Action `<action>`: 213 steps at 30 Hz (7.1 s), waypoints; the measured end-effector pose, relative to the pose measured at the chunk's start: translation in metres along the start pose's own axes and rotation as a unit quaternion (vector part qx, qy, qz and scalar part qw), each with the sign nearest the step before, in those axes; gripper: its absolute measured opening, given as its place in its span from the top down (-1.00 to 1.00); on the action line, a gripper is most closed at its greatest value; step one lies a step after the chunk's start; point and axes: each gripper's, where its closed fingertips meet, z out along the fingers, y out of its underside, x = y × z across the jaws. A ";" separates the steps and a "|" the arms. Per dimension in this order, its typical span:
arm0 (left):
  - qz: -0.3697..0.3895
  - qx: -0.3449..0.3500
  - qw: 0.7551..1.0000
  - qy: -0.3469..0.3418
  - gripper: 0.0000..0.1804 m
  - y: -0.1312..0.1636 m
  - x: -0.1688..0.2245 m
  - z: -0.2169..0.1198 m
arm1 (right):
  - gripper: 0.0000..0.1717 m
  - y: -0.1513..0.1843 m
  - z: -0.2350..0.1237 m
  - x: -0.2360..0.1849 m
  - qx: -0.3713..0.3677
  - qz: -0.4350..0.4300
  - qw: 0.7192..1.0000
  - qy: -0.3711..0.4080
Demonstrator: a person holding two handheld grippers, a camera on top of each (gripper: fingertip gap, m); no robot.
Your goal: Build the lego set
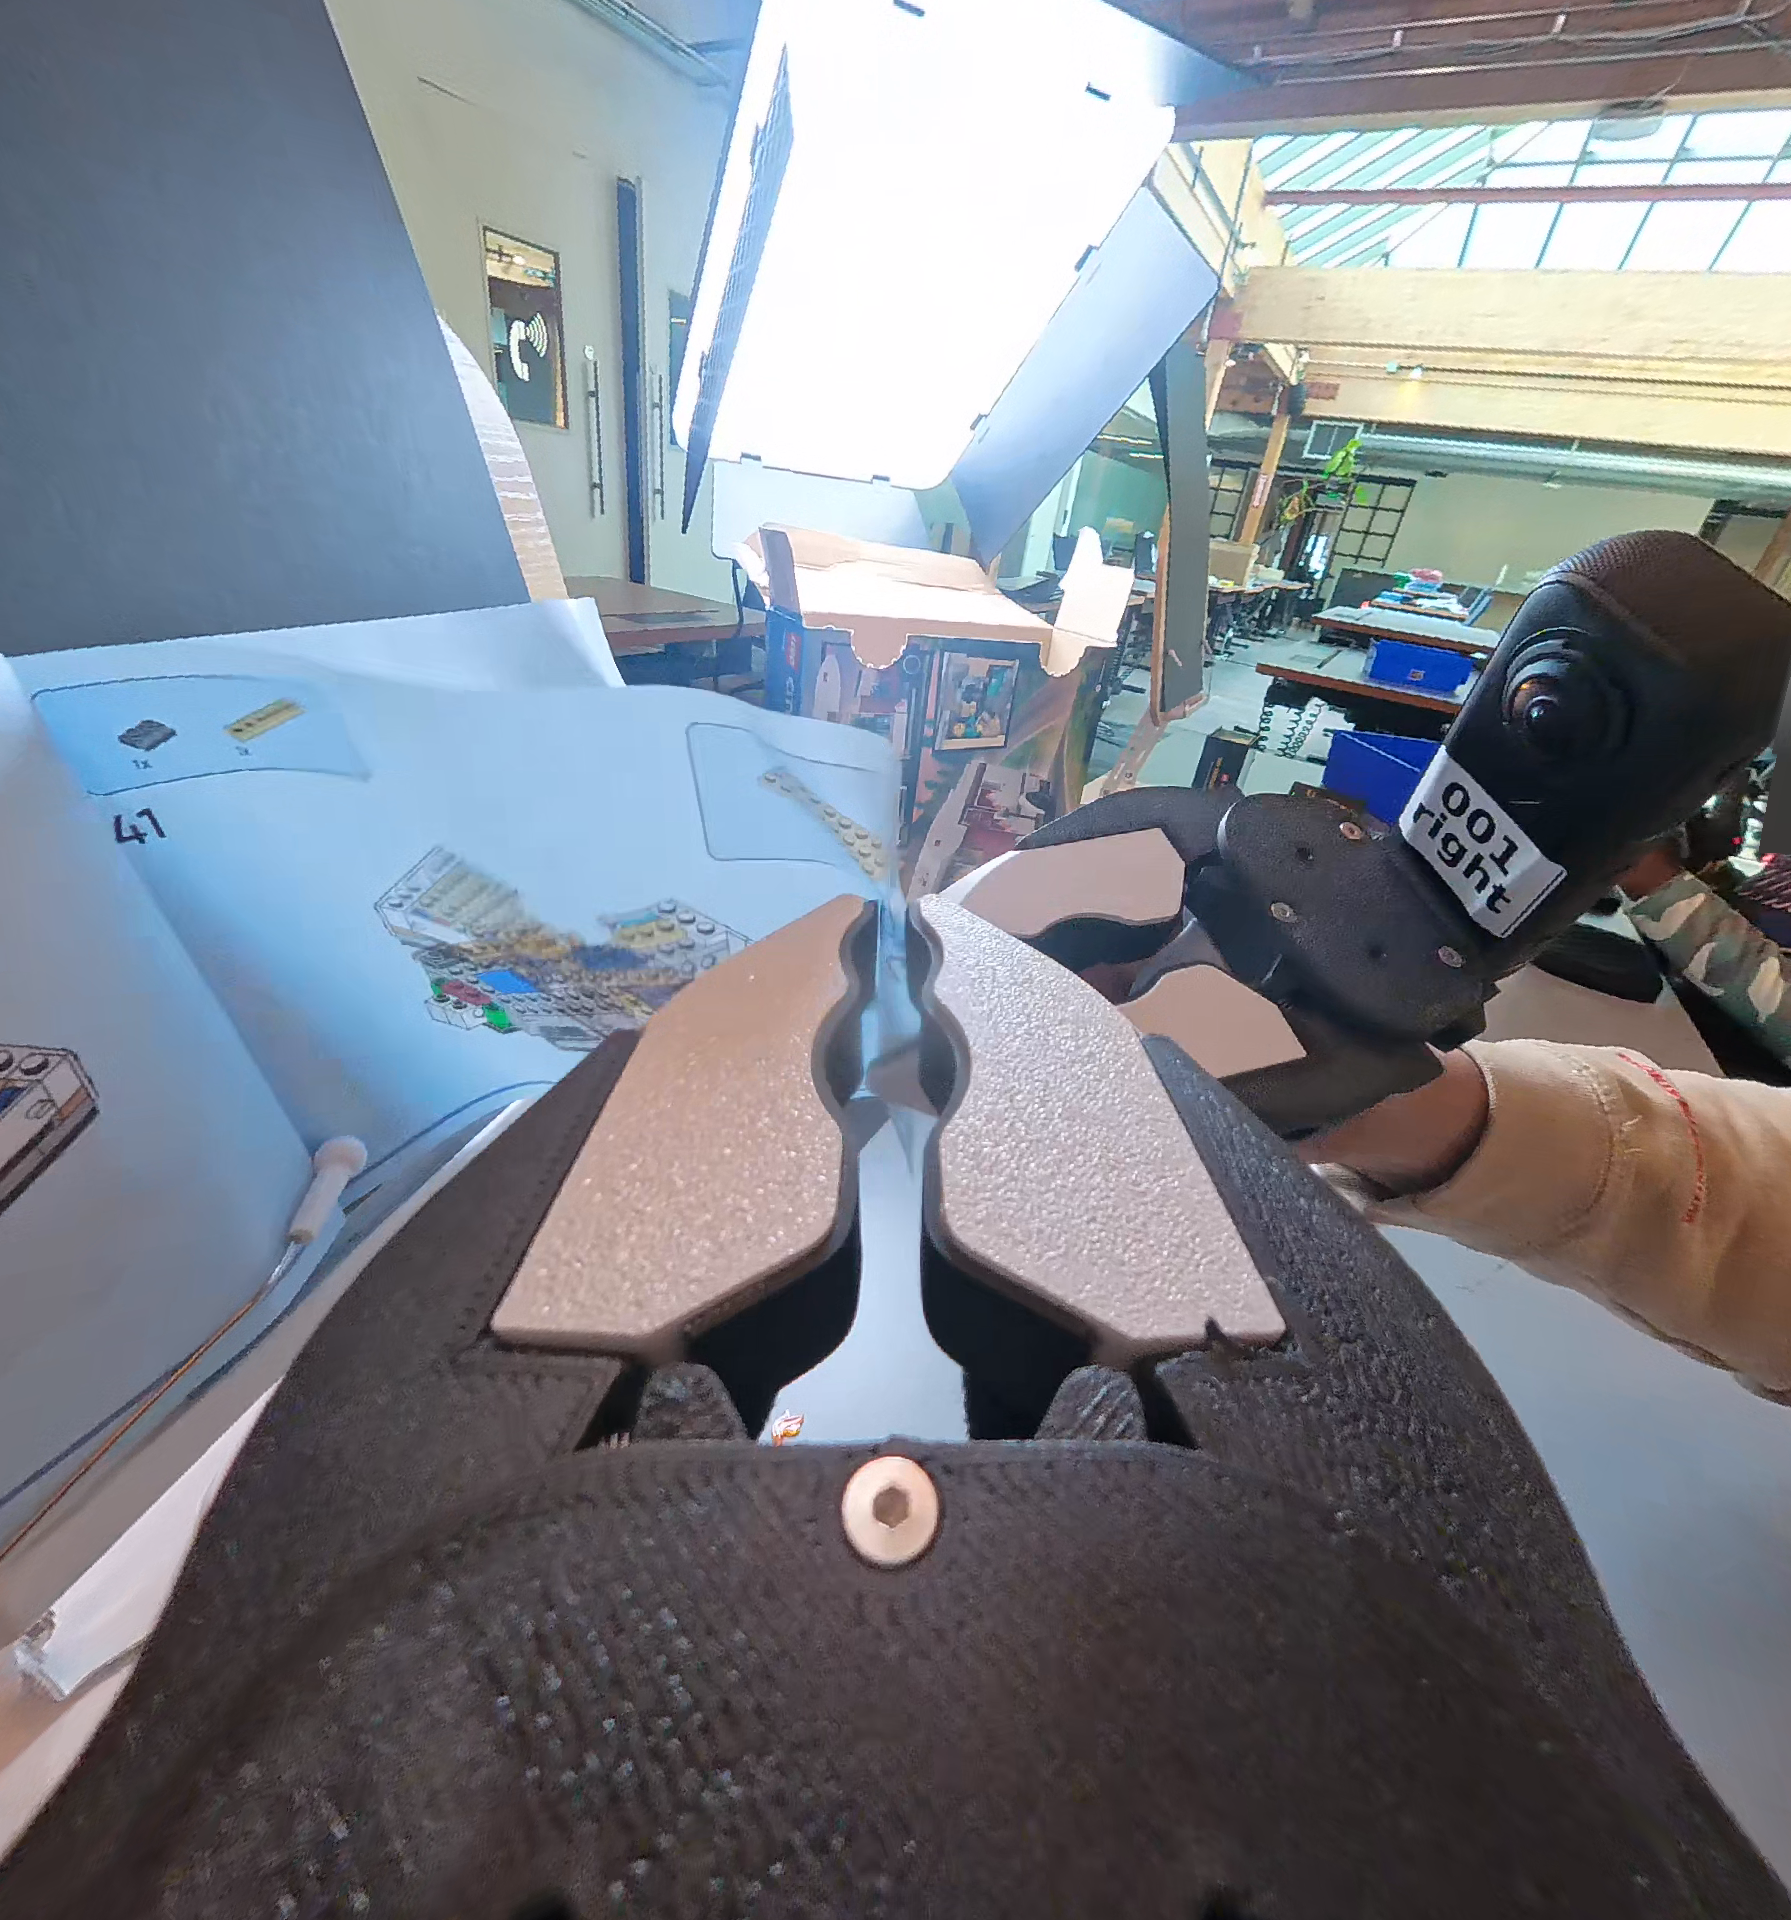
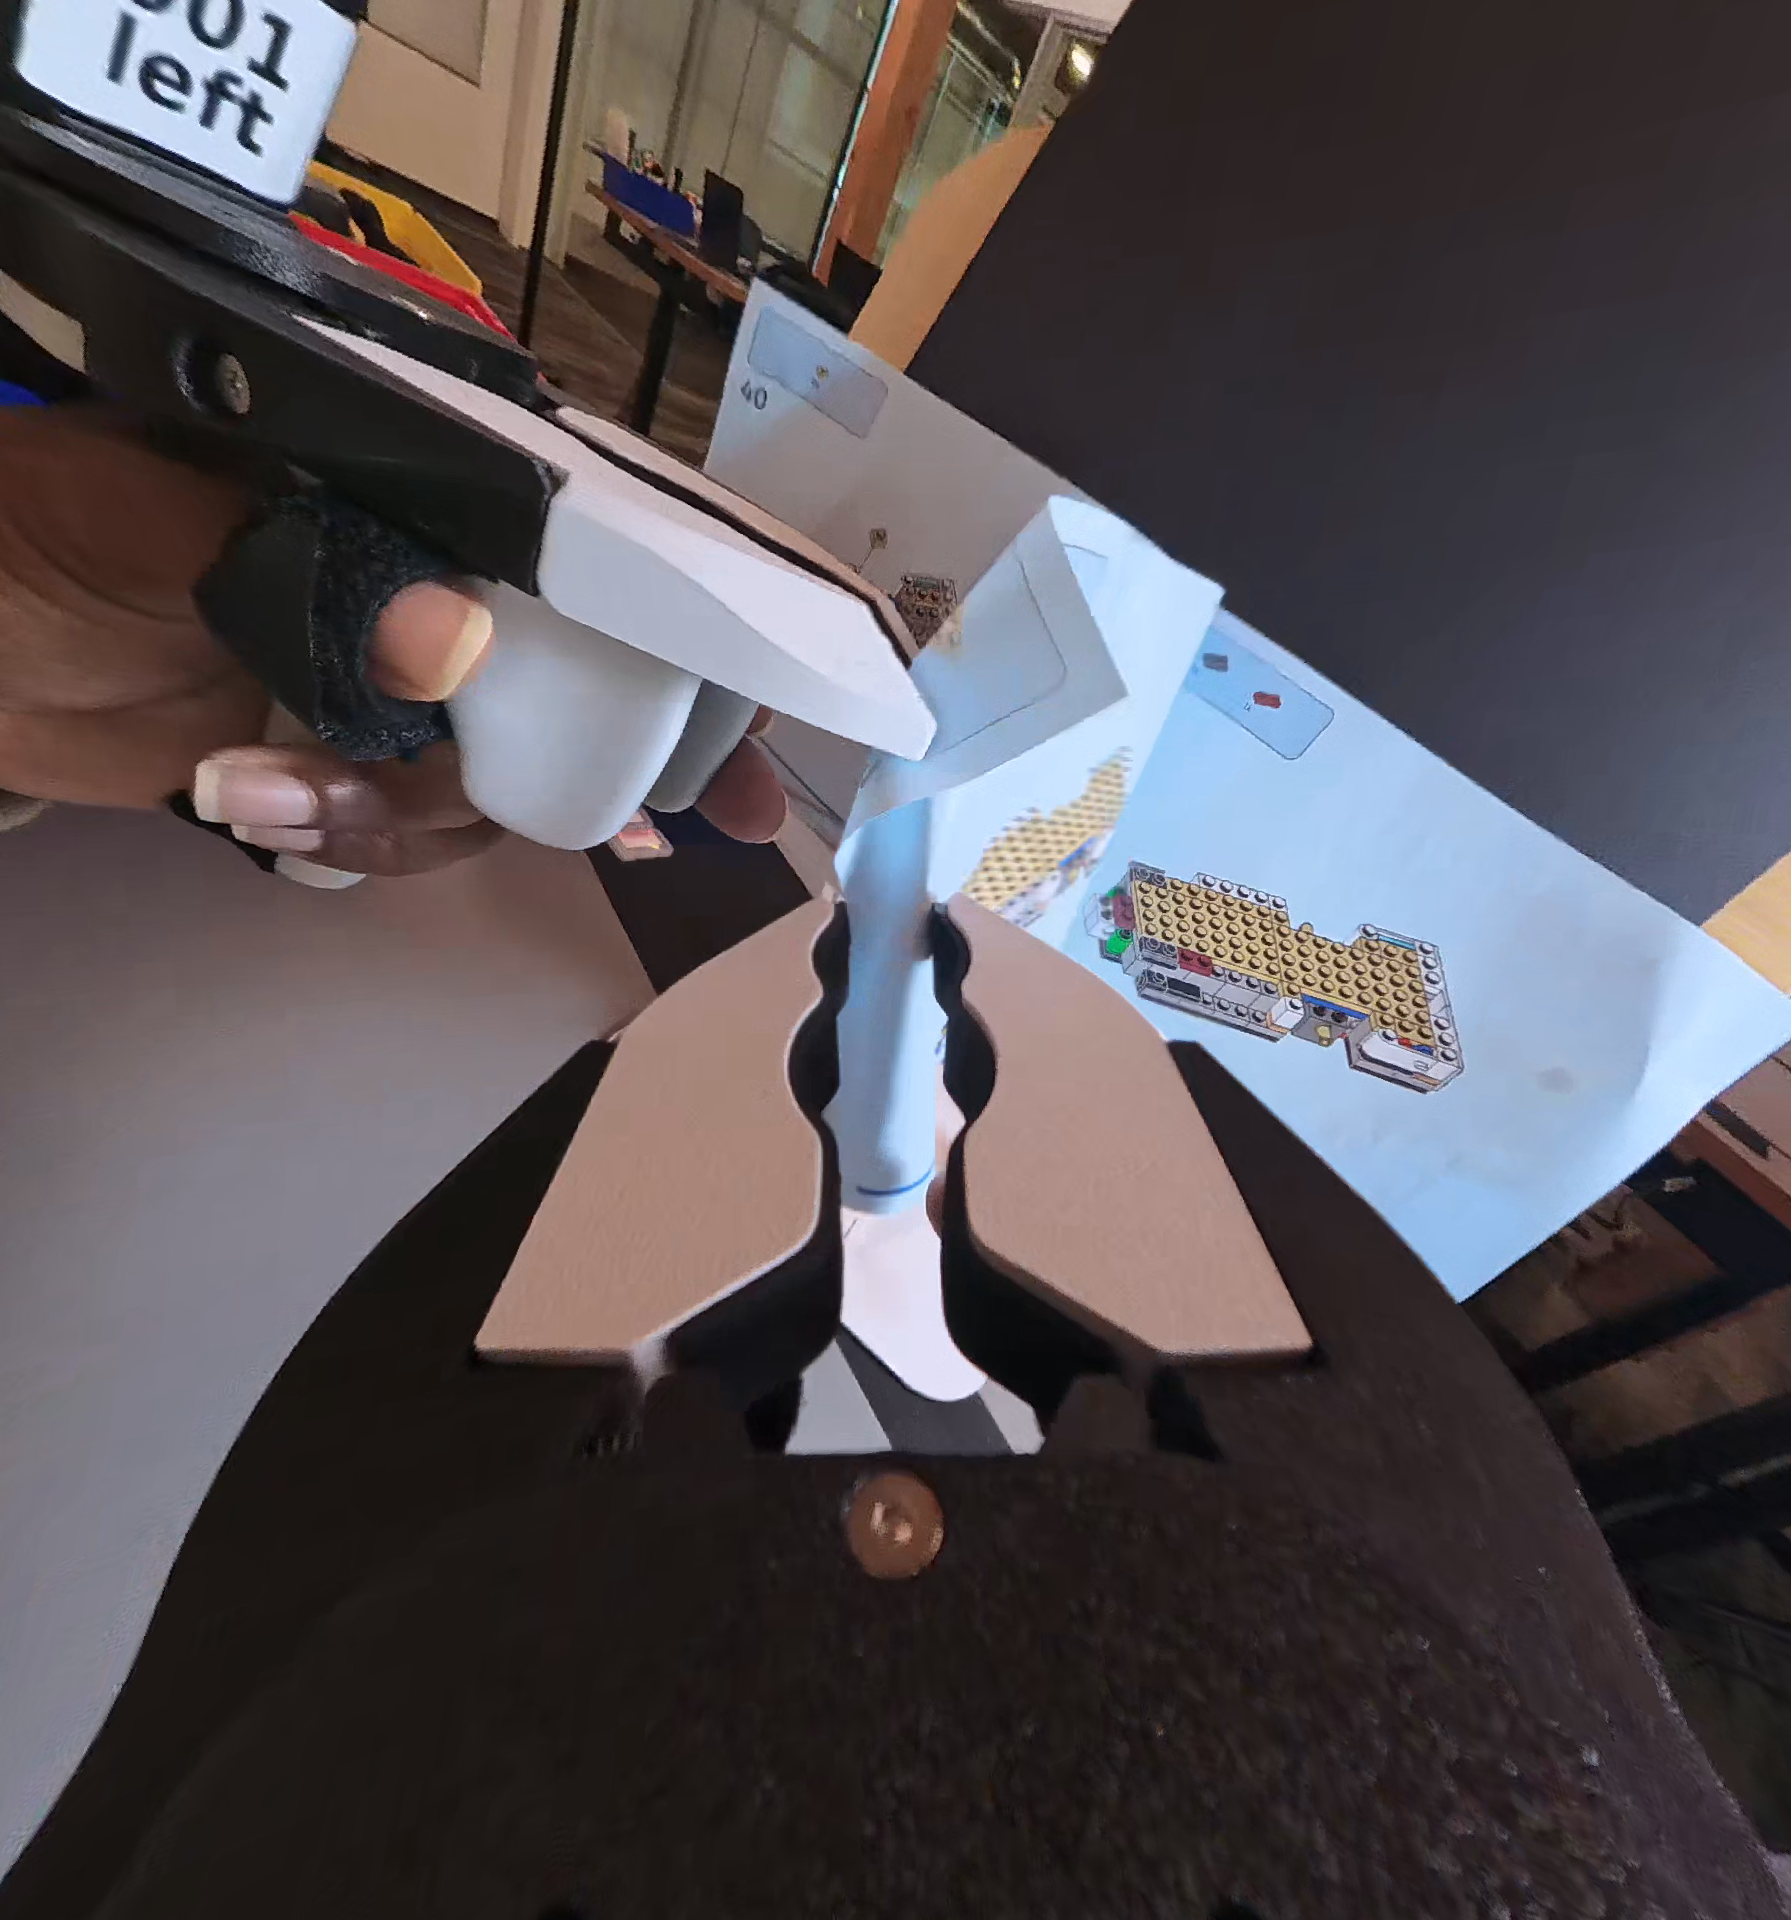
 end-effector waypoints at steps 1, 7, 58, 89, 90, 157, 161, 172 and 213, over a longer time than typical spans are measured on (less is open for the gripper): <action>0.001 0.004 1.000 0.000 0.91 -0.002 0.000 -0.002 | 0.85 -0.003 -0.002 0.000 0.008 0.003 1.000 0.000; 0.021 -0.011 0.999 -0.034 0.88 -0.005 -0.017 -0.024 | 0.83 -0.008 -0.016 0.015 0.043 0.063 0.997 -0.010; 0.364 -0.385 0.810 -0.251 0.89 0.076 -0.139 -0.036 | 0.84 0.057 0.002 0.147 0.022 0.175 0.982 0.060; 0.247 -0.278 0.899 -0.232 0.73 0.062 -0.116 -0.024 | 0.61 0.074 0.025 0.162 -0.005 0.151 0.980 0.132; 0.241 -0.274 0.902 -0.230 0.73 0.063 -0.115 -0.024 | 0.64 0.071 0.023 0.161 0.004 0.138 0.980 0.144; 0.017 -0.070 0.997 -0.019 0.99 0.012 -0.035 0.069 | 0.76 0.001 -0.016 0.089 0.129 0.261 0.934 -0.208; 0.008 -0.066 0.998 -0.015 0.99 0.012 -0.036 0.067 | 1.00 -0.001 -0.017 0.086 0.132 0.252 0.935 -0.213; -0.016 -0.056 0.998 0.002 1.00 0.009 -0.033 0.064 | 0.84 0.004 -0.025 0.101 0.131 0.269 0.933 -0.201; -0.027 -0.033 0.999 0.012 0.97 -0.018 -0.019 0.057 | 0.61 0.041 -0.002 0.055 -0.045 -0.011 0.977 0.208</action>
